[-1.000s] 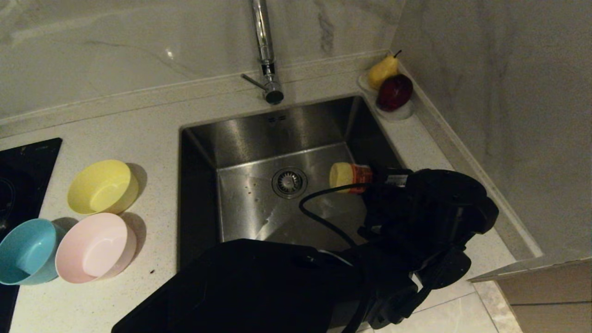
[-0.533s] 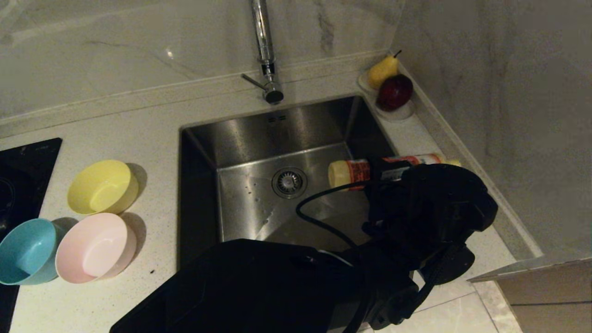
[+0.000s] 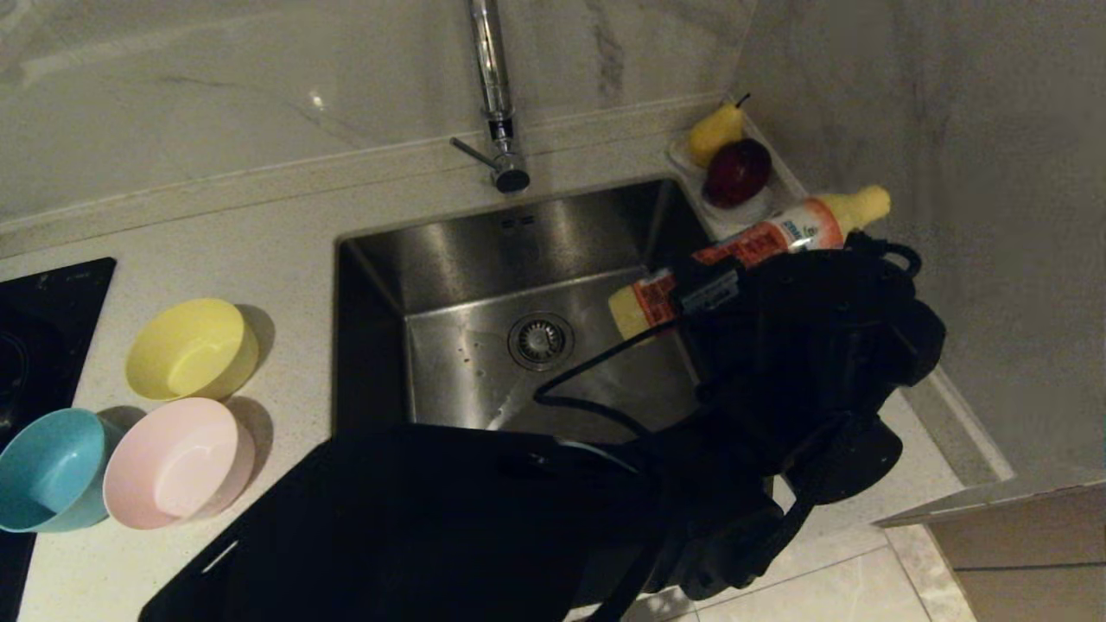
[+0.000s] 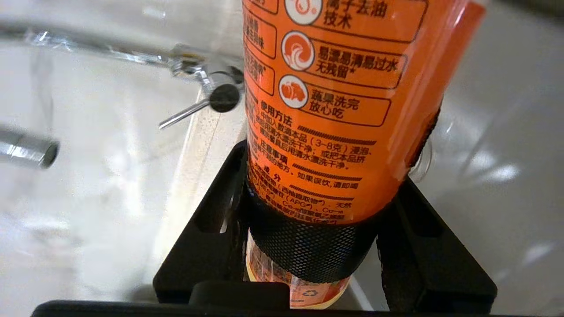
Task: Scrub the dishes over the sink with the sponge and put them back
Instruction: Place the dish soap on the table
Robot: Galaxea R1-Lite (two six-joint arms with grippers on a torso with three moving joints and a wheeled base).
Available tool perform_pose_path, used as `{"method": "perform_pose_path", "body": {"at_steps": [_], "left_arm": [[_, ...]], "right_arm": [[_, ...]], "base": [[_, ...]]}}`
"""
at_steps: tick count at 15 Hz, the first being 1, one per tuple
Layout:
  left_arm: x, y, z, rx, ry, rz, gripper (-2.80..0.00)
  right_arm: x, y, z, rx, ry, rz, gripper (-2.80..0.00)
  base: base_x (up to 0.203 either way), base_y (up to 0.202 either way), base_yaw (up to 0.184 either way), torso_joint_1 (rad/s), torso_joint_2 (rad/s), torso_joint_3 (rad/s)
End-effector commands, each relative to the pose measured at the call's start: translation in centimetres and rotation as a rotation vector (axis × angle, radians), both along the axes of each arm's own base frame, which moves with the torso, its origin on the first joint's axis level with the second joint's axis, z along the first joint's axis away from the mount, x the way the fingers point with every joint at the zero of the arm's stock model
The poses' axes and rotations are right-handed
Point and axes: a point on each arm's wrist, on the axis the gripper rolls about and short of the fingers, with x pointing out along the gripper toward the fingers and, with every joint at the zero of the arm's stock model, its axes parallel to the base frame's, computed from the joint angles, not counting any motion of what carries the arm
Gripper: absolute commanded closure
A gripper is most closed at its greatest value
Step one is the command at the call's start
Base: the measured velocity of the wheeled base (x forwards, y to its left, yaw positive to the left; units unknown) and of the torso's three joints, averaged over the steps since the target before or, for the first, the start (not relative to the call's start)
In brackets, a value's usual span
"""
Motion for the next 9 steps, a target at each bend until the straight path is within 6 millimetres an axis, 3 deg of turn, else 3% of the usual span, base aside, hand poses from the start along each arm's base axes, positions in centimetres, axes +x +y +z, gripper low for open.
{"method": "perform_pose_path", "body": {"at_steps": [1, 9], "left_arm": [[-0.6, 1.3, 3.2, -0.104, -0.049, -0.044, 0.00], [-2.4, 4.8, 10.1, -0.488, -0.195, -0.277, 0.00]], "right_arm": [[0.0, 0.0, 0.0, 0.000, -0.002, 0.000, 0.00], [0.0, 0.0, 0.0, 0.000, -0.002, 0.000, 0.00]], "base": [[0.000, 0.000, 0.000, 0.000, 0.00, 0.000], [0.000, 0.000, 0.000, 0.000, 0.00, 0.000]]}}
